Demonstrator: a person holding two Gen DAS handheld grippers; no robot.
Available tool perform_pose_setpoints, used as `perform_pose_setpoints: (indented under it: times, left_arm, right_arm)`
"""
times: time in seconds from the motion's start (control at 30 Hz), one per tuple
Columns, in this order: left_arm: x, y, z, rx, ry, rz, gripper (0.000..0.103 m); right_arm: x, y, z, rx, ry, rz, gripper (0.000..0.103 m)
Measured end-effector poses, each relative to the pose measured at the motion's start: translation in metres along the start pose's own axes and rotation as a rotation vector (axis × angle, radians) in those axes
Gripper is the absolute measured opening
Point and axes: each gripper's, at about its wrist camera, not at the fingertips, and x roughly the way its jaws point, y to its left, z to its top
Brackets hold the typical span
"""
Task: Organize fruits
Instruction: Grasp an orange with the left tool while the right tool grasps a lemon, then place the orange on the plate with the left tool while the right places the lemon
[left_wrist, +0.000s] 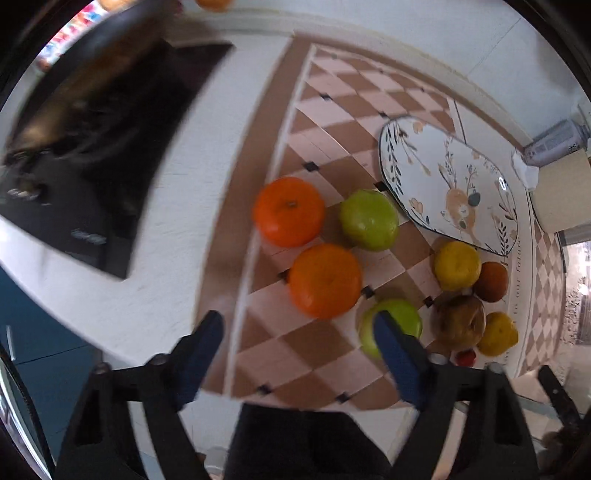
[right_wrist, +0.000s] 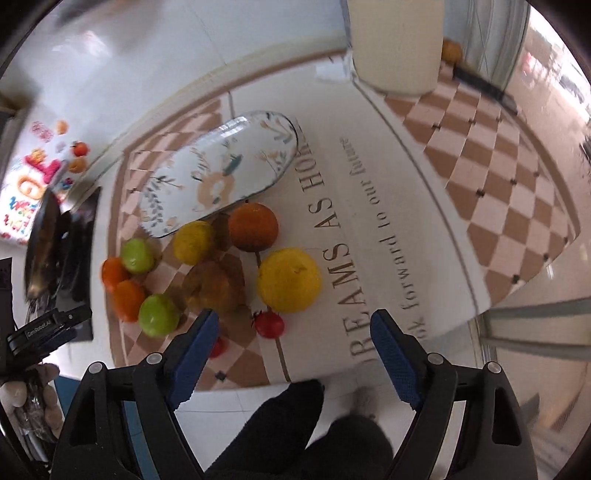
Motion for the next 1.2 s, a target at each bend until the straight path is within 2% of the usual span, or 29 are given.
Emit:
perform_pose_setpoints:
  times: [0.13,0.4,0.53,0.6,0.93,1.2]
  left_arm:
    - [0.027,-0.012,0.019,0.043,0.074,-0.011,0.077]
    - [0.071,-0.029,0.033,0.115,0.173,0.042,0.077]
    - [0.092,-0.037,0.032,0.141,0.205,0.065,0.077]
    - [0.101,-0.040,0.032,0.146,0.213,0.077,0.062]
    - [0.106,-0.036,0.035,0.125,0.187,0.107,0.062]
    - [0.091,-0.048,0.017,0.128,0.174,0.109,0.062]
  right_arm:
    - [0.031,0.001,0.013,0.057,0.056,-0.020,0.086]
    - [0.082,0.000,0.030,0.092,0.175,-0.034,0.086]
    - [0.100,-0.002,0.033,0.110,0.217,0.000,0.078]
    - [0.104,-0.002,0.034,0.108,0.233,0.013,0.076]
    - [0.120,0.008,0.039,0.042,0.288,0.020,0.066]
    - [0.121,0.013,0.043,0.018,0.300,0.007,0.065]
